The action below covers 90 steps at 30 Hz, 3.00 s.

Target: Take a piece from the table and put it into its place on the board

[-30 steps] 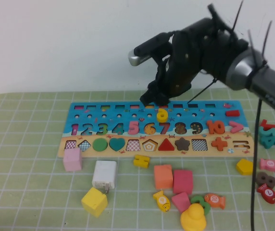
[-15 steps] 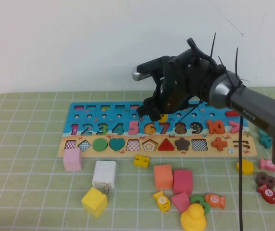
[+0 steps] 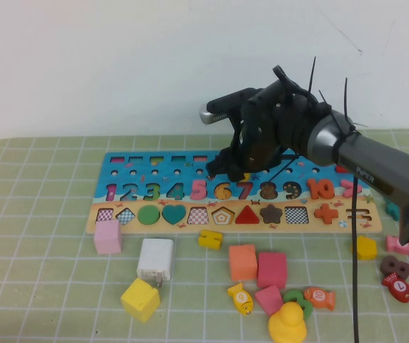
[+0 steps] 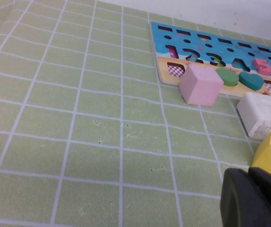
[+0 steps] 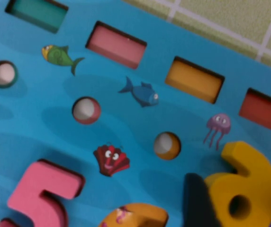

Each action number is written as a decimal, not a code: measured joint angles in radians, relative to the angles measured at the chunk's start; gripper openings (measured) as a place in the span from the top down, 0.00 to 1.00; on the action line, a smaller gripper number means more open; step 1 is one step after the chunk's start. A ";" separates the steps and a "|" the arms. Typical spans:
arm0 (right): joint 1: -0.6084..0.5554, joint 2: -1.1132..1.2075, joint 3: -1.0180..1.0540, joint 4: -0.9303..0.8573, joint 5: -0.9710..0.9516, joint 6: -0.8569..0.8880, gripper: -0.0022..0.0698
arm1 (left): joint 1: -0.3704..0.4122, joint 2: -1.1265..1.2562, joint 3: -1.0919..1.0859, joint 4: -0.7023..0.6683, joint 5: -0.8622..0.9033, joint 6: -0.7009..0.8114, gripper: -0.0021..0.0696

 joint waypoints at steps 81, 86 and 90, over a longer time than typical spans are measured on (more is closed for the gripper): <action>0.106 -0.310 0.549 0.908 0.218 -0.741 0.58 | 0.000 0.000 0.000 0.000 0.002 0.000 0.97; 0.106 -0.310 0.549 0.916 0.207 -0.743 0.47 | 0.000 0.000 0.000 0.000 0.002 0.000 0.97; 0.099 -0.310 0.549 0.916 0.203 -0.737 0.35 | 0.000 0.000 0.000 0.000 0.002 0.000 0.97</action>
